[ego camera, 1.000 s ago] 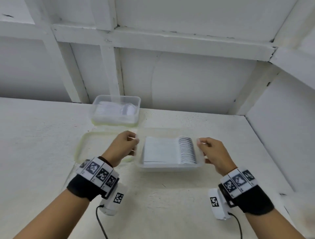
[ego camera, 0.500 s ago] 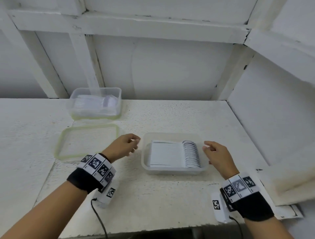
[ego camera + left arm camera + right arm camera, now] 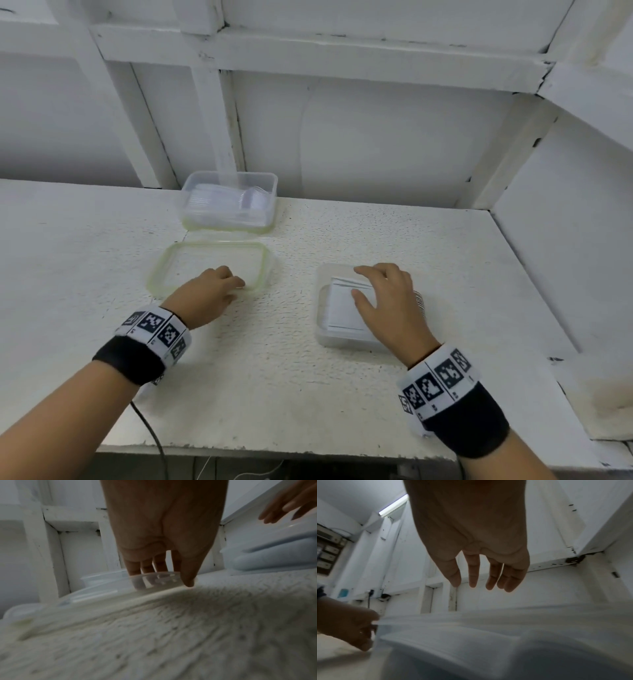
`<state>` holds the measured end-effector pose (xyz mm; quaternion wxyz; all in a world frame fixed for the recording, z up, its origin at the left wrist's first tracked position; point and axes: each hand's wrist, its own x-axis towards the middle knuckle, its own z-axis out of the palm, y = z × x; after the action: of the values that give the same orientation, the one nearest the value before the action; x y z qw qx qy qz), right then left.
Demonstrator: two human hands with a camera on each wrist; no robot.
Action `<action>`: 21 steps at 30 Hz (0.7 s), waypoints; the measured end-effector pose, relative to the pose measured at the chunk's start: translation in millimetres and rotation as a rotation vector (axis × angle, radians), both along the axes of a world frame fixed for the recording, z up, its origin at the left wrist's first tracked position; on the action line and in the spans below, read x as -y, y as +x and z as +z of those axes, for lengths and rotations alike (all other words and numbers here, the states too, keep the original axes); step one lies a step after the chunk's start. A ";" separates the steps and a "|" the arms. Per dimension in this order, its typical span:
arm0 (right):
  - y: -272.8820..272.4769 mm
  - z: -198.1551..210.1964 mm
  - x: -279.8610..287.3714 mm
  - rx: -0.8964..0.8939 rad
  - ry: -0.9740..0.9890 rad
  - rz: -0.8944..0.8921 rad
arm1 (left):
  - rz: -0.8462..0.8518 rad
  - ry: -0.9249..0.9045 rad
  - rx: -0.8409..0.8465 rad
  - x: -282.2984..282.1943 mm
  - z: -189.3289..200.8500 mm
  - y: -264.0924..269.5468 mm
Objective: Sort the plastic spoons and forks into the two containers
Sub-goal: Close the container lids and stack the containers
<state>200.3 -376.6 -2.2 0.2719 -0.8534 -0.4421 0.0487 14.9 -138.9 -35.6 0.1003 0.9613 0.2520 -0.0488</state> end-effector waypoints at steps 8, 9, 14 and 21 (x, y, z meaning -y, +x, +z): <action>-23.8 20.3 -68.1 -0.086 0.009 0.383 | -0.286 0.274 0.339 1.6 70.2 -13.6; -26.0 21.2 -76.2 -0.080 -0.015 0.408 | -0.299 0.249 0.354 2.6 78.0 -14.9; -34.2 28.3 -94.4 -0.216 0.043 0.413 | -0.262 0.042 0.472 10.3 100.3 -20.5; -27.2 44.3 -61.5 -0.544 0.373 0.395 | -0.042 -0.044 0.718 12.8 96.8 -18.8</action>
<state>173.1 -315.1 42.1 0.5152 -0.6435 -0.5109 0.2437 -3.9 -151.7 61.2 0.2019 0.9197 0.1797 0.2847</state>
